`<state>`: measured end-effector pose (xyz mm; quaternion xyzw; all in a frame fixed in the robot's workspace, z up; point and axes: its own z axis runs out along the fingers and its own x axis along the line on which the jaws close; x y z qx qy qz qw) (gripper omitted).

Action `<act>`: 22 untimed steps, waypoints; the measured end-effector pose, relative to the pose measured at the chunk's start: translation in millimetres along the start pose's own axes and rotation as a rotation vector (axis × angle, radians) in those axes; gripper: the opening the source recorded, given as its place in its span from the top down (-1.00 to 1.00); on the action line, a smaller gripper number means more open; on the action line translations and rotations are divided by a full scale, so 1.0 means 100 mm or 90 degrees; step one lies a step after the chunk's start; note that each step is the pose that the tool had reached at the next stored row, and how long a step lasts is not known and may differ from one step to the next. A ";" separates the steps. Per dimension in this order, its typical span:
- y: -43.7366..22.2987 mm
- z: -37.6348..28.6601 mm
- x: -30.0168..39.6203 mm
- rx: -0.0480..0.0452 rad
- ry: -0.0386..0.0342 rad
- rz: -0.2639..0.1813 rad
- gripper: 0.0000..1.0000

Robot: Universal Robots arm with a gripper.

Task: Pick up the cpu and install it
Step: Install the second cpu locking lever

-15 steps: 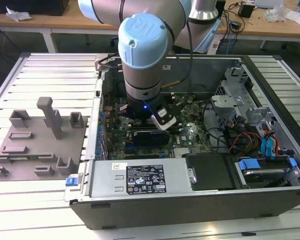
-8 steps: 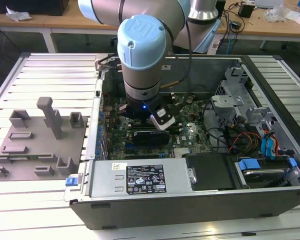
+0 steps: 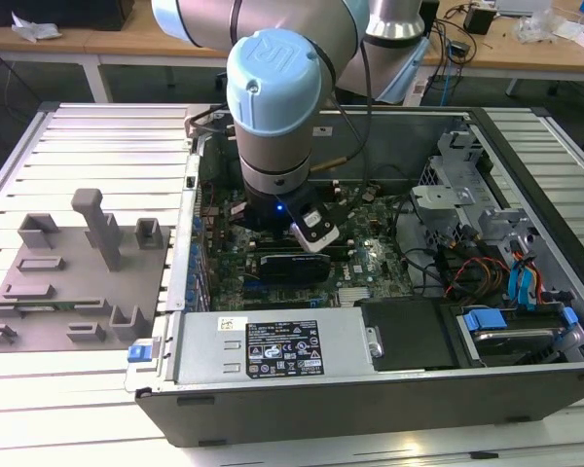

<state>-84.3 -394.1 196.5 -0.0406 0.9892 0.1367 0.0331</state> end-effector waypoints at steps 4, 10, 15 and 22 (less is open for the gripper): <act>0.045 -0.149 -0.013 0.0074 0.0007 0.000 0.79; 0.102 -0.235 -0.035 0.0470 0.0042 -0.002 0.79; 0.126 -0.217 -0.170 0.0490 0.0034 0.002 0.79; 0.299 -0.159 -0.303 0.0539 0.0039 0.003 0.79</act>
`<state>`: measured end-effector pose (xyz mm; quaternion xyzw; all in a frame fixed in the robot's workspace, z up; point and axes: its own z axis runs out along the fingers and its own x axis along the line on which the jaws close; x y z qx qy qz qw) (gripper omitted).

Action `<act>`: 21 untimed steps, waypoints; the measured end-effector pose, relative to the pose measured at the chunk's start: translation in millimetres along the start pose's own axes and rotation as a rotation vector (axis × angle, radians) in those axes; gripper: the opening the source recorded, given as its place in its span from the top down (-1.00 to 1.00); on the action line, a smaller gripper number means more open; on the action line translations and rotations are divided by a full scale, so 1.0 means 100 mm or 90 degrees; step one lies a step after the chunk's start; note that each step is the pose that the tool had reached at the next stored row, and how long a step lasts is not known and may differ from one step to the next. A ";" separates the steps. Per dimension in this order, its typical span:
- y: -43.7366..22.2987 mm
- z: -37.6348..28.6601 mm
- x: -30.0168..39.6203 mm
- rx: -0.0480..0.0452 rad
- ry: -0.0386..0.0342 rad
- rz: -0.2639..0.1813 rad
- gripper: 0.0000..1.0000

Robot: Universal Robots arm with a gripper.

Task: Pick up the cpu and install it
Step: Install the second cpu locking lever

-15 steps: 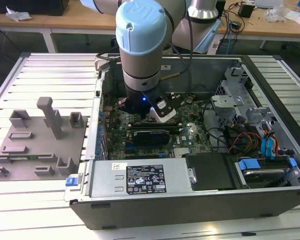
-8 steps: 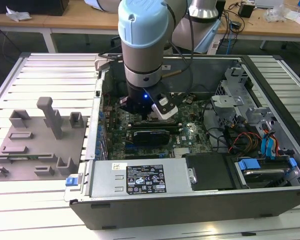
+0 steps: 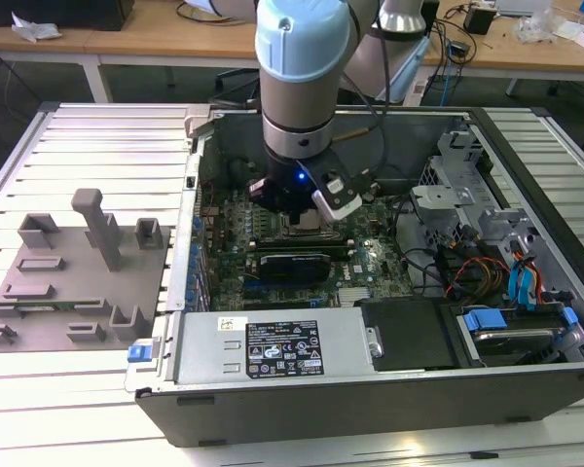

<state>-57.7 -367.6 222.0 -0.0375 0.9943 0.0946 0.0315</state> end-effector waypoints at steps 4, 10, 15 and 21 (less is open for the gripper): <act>0.000 0.011 -0.131 0.0067 0.0011 0.001 0.79; 0.153 0.043 -0.199 0.0412 0.0047 0.000 0.79; 0.196 0.033 -0.231 0.0614 0.0071 -0.001 0.79; 0.237 -0.084 -0.259 0.0621 0.0072 -0.001 0.79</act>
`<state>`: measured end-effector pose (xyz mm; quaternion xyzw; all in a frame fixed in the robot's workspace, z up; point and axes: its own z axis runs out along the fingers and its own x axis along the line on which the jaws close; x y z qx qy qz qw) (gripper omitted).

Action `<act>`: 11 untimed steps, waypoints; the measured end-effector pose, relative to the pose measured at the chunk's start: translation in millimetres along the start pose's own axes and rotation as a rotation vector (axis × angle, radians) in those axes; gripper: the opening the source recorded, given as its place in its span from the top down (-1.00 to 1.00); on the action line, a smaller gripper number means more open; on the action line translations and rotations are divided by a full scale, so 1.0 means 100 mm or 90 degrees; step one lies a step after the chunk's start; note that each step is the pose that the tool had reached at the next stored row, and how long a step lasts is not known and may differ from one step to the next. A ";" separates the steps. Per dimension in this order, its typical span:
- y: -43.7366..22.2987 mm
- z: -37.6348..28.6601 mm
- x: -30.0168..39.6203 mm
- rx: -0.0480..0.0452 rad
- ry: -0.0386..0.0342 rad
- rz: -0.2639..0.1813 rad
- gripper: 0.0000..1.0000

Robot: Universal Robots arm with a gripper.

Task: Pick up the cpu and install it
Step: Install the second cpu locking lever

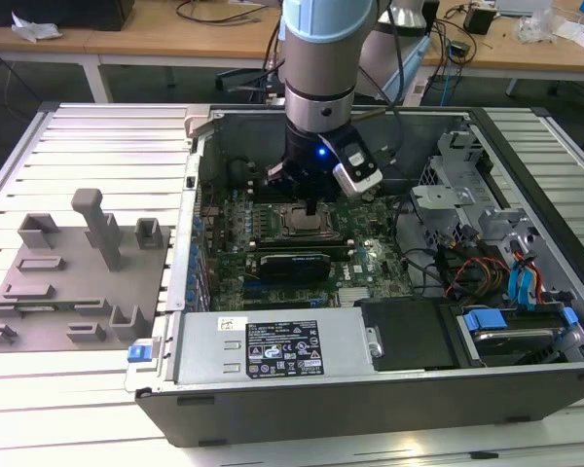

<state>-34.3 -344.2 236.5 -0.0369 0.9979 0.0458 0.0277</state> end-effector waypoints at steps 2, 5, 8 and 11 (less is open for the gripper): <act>0.003 -0.036 -0.004 0.0002 0.0000 0.000 0.79; 0.005 -0.051 -0.006 0.0013 0.0000 0.000 0.79; 0.005 -0.051 -0.005 0.0016 0.0001 0.000 0.79; 0.005 -0.051 -0.005 0.0016 0.0001 0.000 0.79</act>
